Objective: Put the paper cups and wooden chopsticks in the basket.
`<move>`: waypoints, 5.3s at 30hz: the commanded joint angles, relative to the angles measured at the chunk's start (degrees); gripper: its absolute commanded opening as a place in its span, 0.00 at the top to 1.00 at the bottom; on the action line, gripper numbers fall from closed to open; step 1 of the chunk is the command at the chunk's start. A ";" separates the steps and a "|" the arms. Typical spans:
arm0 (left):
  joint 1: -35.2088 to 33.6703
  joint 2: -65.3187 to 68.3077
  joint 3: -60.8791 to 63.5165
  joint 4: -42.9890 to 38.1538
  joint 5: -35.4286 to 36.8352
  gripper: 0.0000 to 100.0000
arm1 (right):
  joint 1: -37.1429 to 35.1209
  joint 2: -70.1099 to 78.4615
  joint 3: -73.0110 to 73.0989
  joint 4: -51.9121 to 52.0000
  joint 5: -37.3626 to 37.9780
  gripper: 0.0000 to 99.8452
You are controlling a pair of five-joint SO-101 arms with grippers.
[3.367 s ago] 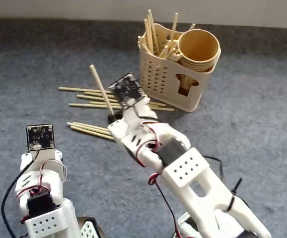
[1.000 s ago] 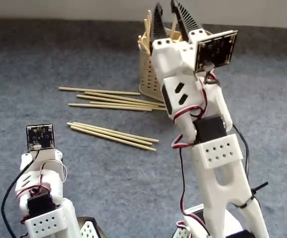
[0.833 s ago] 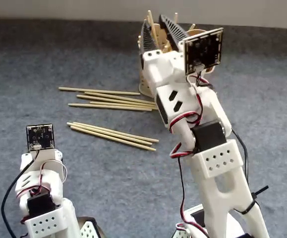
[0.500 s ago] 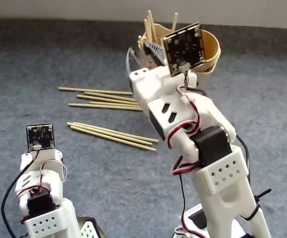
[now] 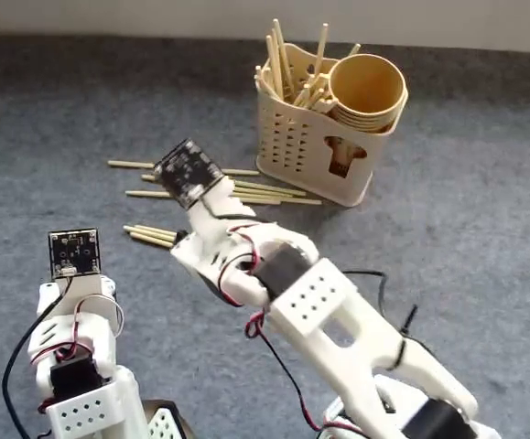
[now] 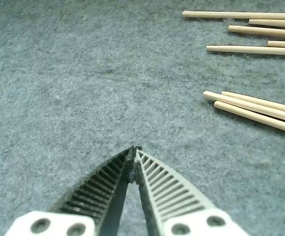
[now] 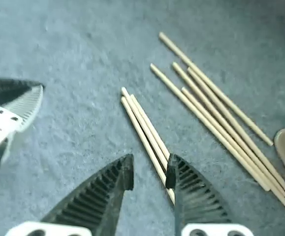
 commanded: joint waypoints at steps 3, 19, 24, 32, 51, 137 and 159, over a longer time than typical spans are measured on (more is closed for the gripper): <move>-0.40 -0.22 1.10 -0.18 -0.44 0.99 | -1.10 9.27 -0.31 -4.70 3.16 0.88; -0.40 -0.22 1.10 -0.18 -0.44 0.99 | 0.04 36.79 -19.12 -6.46 3.25 0.88; -0.40 -0.22 1.10 -0.18 -0.44 0.99 | -0.13 38.11 -19.38 -6.46 3.25 0.88; -0.40 -0.22 1.10 -0.18 -0.44 0.99 | -0.22 38.29 -19.38 -6.46 3.34 0.88; -0.40 -0.22 1.10 -0.18 -0.44 0.99 | -1.27 38.37 -13.85 -6.37 6.95 0.88; -0.40 -0.22 1.10 -0.18 -0.44 0.99 | 33.01 3.47 -15.69 -62.64 -6.95 0.99; -0.40 -0.22 1.10 0.00 -0.44 0.99 | 32.92 15.69 -16.13 -57.19 -6.95 0.87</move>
